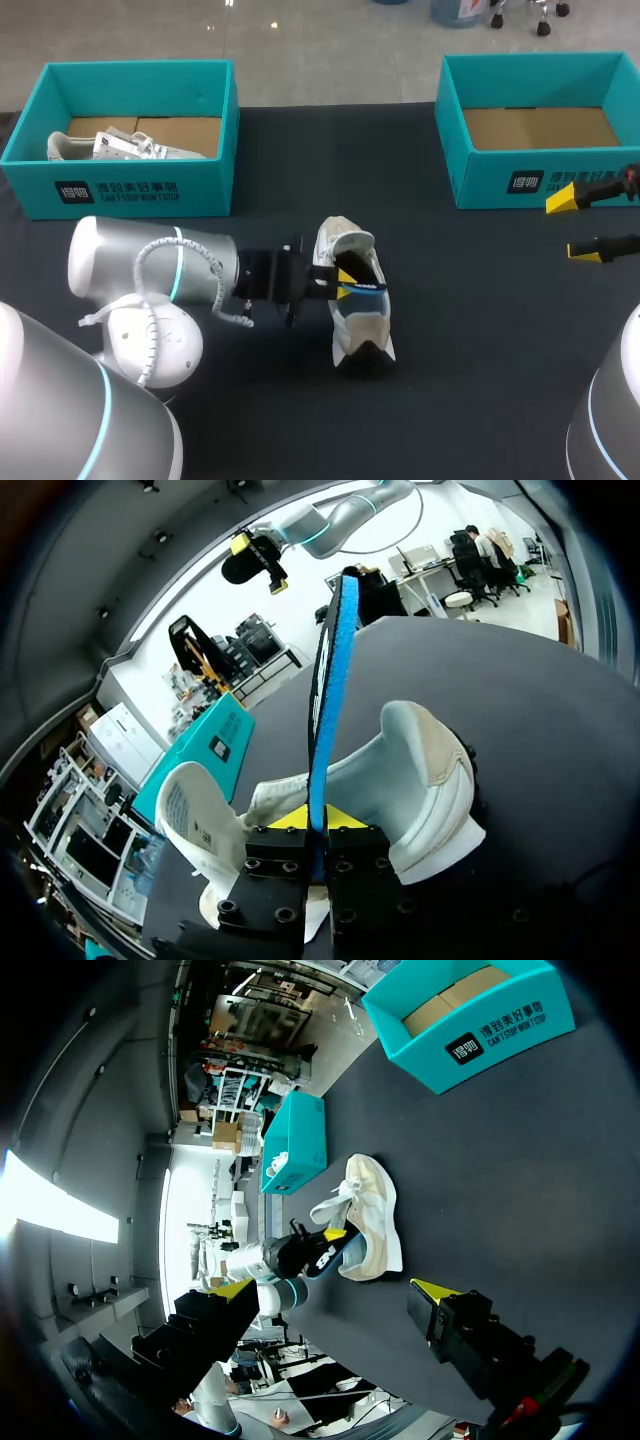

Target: Take the shoe out of the shoebox, open the shoe tongue, remove and reinsert the insole, then place the shoe into the shoebox

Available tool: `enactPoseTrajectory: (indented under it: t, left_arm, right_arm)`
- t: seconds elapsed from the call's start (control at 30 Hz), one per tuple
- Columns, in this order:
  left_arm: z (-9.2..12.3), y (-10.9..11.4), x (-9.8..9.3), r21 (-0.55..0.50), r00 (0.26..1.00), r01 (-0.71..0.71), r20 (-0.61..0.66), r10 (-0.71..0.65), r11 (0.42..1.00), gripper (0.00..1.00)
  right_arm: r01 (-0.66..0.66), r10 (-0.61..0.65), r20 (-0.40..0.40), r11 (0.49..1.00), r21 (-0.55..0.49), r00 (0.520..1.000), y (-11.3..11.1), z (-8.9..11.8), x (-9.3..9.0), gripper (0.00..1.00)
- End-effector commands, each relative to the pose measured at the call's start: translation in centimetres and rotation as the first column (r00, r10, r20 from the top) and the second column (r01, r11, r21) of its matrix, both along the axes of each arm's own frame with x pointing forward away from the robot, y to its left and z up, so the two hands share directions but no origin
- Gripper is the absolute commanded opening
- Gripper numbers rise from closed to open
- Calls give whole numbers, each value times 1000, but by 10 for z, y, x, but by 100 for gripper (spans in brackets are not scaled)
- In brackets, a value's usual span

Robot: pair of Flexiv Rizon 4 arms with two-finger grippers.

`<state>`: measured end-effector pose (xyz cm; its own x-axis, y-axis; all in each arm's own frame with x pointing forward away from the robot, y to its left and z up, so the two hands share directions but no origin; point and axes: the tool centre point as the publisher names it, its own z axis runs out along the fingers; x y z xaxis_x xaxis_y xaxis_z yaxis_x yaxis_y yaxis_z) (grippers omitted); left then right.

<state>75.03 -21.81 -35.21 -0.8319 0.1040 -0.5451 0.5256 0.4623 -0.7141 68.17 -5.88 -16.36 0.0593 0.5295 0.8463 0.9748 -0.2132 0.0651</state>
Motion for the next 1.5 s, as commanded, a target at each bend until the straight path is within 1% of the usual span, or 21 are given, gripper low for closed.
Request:
enactPoseTrajectory:
  t: [0.03, 0.07, 0.13, 0.23, 0.27, 0.43, 0.53, 0.6, 0.63, 1.0, 1.2, 1.37, 1.4, 1.43, 1.47, 1.5]
  left_arm:
    - [3, -4, -4, 6, 1000, -10, 2, 10, 1000, 31]
    - [6, -4, -6, 1, 1000, -10, 4, 10, 1000, 35]
    - [11, -3, -10, -7, 1000, -6, 12, 6, 1000, 35]
    - [19, -2, -16, -17, 1000, -1, 27, 1, 1000, 29]
    - [21, -1, -18, -19, 1000, 1, 31, 0, 1000, 25]
    - [27, 0, -26, -21, 999, 5, 47, -4, 1000, 19]
    - [26, 0, -27, -13, 999, 9, 47, -8, 1000, 11]
    - [22, -1, -25, -8, 999, 9, 41, -9, 1000, 1]
    - [20, -2, -24, -6, 999, 9, 40, -9, 1000, 0]
    - [7, -7, -9, 23, 998, 9, 64, -10, 1000, 0]
    - [1, -5, -5, 25, 995, -14, 95, 11, 1000, 0]
    - [-1, -5, -4, 21, 996, -29, 86, 28, 999, 0]
    - [0, -4, -5, 18, 996, -30, 85, 29, 999, 8]
    - [1, -4, -7, 15, 996, -32, 85, 31, 999, 25]
    - [3, -3, -8, 11, 996, -34, 85, 33, 999, 36]
    - [5, -2, -10, 4, 996, -34, 86, 34, 999, 38]
  right_arm:
    - [1, -1, -2, 1000, -2, 1000, 1, 0, 0, 100]
    - [1, -1, -2, 1000, -2, 1000, 1, 0, 0, 100]
    - [1, -1, -2, 1000, -2, 1000, 1, 0, 0, 100]
    - [1, -1, -2, 1000, -2, 1000, 1, 0, 0, 100]
    - [1, -1, -2, 1000, -2, 1000, 1, 0, 0, 100]
    - [1, -1, -2, 1000, -2, 1000, 1, 0, 0, 100]
    - [1, -1, -2, 1000, -2, 1000, 1, 0, 0, 100]
    - [1, -1, -2, 1000, -2, 1000, 1, 0, 0, 100]
    - [1, -1, -2, 1000, -2, 1000, 1, 0, 0, 100]
    - [1, -1, -2, 1000, -2, 1000, 1, 0, 0, 100]
    - [1, -1, -2, 1000, -2, 1000, 1, 0, 0, 100]
    - [1, -1, -2, 1000, -2, 1000, 1, 0, 0, 100]
    - [1, -1, -2, 1000, -2, 1000, 1, 0, 0, 100]
    - [1, -1, -2, 1000, -2, 1000, 1, 0, 0, 100]
    - [1, -1, -2, 1000, -2, 1000, 1, 0, 0, 100]
    - [1, -1, -2, 1000, -2, 1000, 1, 0, 0, 100]
